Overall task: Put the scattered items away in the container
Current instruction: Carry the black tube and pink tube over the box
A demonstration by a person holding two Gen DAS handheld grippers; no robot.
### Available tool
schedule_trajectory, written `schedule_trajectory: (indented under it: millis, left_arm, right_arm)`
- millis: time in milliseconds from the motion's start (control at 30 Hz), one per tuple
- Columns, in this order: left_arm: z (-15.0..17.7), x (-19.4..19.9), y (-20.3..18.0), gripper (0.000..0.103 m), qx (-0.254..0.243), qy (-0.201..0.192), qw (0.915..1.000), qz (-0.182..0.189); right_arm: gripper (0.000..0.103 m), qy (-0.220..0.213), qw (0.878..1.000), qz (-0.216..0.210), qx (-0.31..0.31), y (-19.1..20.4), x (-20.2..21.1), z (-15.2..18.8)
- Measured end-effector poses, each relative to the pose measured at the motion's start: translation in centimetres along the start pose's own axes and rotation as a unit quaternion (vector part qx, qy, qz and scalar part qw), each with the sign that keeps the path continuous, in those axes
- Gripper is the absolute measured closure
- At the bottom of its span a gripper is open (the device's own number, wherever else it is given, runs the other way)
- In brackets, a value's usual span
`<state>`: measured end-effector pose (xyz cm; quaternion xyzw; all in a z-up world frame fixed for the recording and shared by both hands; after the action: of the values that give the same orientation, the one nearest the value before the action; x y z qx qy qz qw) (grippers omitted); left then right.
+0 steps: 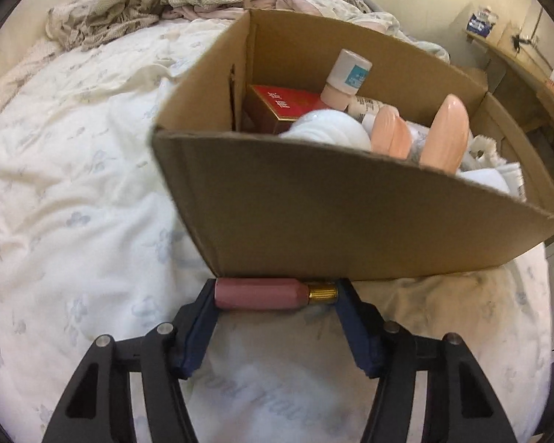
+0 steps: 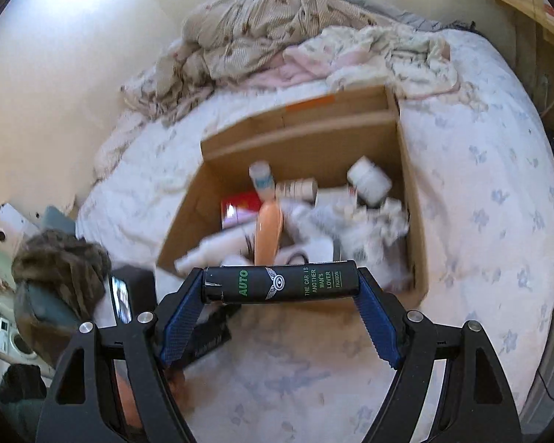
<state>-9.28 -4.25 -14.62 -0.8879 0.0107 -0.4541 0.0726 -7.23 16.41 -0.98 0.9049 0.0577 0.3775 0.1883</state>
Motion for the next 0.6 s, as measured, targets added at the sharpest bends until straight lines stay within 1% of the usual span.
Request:
schedule_trajectory:
  millis: [100,133,200,267,333,367,467,500,600]
  left_arm:
    - [0.0,1.3,0.8,0.041,0.011,0.001,0.9999,-0.006]
    - [-0.1,2.3,1.3,0.041,0.019,-0.004,0.9998,-0.009]
    - [-0.6,4.7,2.2,0.041,0.03,-0.026,0.999,-0.02]
    - [-1.5,7.7,3.1,0.04,0.031,-0.063,0.997,-0.032]
    - [-2.6,9.7,3.6,0.04,0.022,-0.091,0.9947,-0.042]
    - [-3.2,10.1,3.5,0.04,0.02,-0.096,0.9942,-0.043]
    - [-5.8,10.8,3.4,0.04,0.021,-0.103,0.9936,-0.042]
    - [-5.8,11.3,2.9,0.04,0.022,-0.108,0.9932,-0.039]
    - [-8.0,10.9,0.6,0.04,0.008,-0.112,0.9931,-0.035]
  right_arm:
    - [0.021,-0.011,1.0,-0.005,0.013,0.4,0.0,-2.3]
    - [0.021,-0.012,1.0,-0.008,0.015,0.5,-0.2,-2.9]
    - [0.021,-0.014,1.0,-0.016,0.019,0.7,-0.6,-4.5]
    - [0.021,-0.02,0.999,-0.023,0.026,0.7,-1.1,-5.7]
    - [0.021,-0.017,0.999,-0.028,0.018,0.4,-2.1,-5.9]
    - [0.021,-0.016,0.999,-0.03,0.013,0.2,-2.5,-5.8]
    - [0.021,0.0,1.0,-0.027,-0.004,-0.3,-4.2,-4.9]
    - [0.021,0.005,1.0,-0.027,-0.007,-0.4,-4.7,-4.6]
    - [0.021,0.013,1.0,-0.012,0.0,-0.7,-5.6,-4.2]
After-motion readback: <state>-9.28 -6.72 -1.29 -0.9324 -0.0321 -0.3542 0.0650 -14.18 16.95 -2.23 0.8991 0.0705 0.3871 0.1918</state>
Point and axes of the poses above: each gripper's, at about its wrist camera, not at the fingertips, and x roughly against the way its jaws point, y to its left, z to its underside, the point moved 6 cm from there along -x, roughly the way its jaws point, and after that the axes turned 8 degrees about -y, right-handed, at the moved point
